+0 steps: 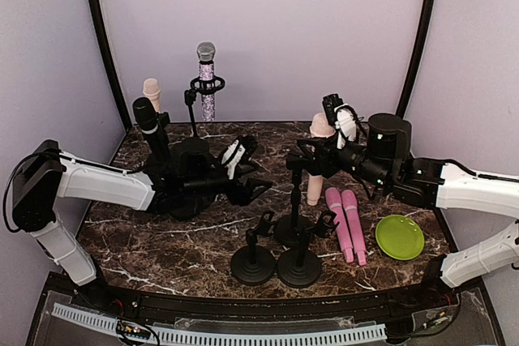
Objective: Remove the microphone from the stand
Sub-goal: Place the microphone stand with the microphone at the center of the board.
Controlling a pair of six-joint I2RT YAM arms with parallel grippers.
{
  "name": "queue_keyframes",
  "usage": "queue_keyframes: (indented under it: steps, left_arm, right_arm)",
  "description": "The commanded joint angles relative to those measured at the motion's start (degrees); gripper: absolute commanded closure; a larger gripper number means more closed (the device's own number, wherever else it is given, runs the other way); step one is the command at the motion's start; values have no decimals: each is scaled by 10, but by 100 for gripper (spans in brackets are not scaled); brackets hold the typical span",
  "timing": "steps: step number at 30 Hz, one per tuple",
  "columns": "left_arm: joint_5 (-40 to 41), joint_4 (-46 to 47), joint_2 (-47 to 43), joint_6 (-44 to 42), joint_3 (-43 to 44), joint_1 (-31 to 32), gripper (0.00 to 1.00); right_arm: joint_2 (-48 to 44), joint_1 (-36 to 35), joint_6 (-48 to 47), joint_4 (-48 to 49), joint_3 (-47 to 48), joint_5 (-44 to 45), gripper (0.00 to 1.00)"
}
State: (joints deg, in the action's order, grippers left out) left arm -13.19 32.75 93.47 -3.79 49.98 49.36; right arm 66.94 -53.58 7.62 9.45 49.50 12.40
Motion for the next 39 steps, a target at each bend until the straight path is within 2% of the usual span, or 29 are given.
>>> queue_keyframes:
  steps: [1,11,19,22,26,32,36,39]
  left_arm:
    - [28,-4,-44,4,-15,0,29]
    - [46,-15,-97,2,-39,1,29]
    - [45,-34,-137,-3,-63,1,28]
    - [44,-42,-151,-5,-66,0,27]
    - [31,-56,-162,-4,-62,1,26]
    - [-25,-105,-157,-15,-7,1,24]
    - [-70,-135,-135,-27,44,1,24]
    - [-107,-147,-111,-33,85,2,23]
  right_arm:
    - [5,-5,-26,64,6,11,93]
    - [3,-5,-25,71,0,-25,89]
    - [-38,-9,6,46,-33,-37,73]
    - [-46,-9,25,42,-47,-42,62]
    - [-63,-11,48,40,-62,-31,44]
    - [-99,-12,64,-12,-46,3,23]
    - [-119,-12,84,-58,-29,25,14]
    - [-124,-13,100,-99,-12,25,11]
